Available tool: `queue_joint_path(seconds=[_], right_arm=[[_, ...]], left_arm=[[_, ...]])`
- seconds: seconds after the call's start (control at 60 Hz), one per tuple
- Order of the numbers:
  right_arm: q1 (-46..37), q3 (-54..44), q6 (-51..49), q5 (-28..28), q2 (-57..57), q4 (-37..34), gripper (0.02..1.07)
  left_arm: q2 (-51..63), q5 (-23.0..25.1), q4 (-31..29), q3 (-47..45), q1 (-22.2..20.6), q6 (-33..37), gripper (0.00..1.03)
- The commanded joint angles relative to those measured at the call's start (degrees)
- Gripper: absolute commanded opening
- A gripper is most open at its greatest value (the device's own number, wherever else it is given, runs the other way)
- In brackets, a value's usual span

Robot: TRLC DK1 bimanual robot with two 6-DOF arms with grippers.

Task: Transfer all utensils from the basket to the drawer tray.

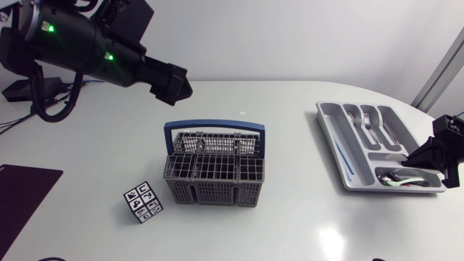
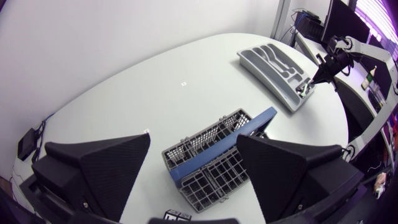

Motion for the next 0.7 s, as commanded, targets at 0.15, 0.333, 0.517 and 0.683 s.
queue_joint_path(seconds=[0.15, 0.333, 0.517, 0.683], right_arm=[[-2.5, 8.3, -8.3, 5.9, 11.5, -0.2, 0.08], [-2.7, 8.2, -11.1, 10.0, 14.9, 1.6, 0.08], [-2.4, 7.0, -12.1, 12.3, 15.9, 4.2, 0.08], [-2.3, 5.7, -11.9, 13.8, 15.9, 6.9, 0.54]], left_arm=[[-2.8, -0.2, 0.6, -4.4, 1.8, 1.8, 0.98], [-4.0, -0.2, 0.7, -6.5, 2.7, 2.8, 0.98], [-5.0, -0.2, 0.9, -8.7, 3.5, 3.8, 0.98], [-5.7, -0.3, 1.2, -9.9, 4.1, 4.5, 0.98]])
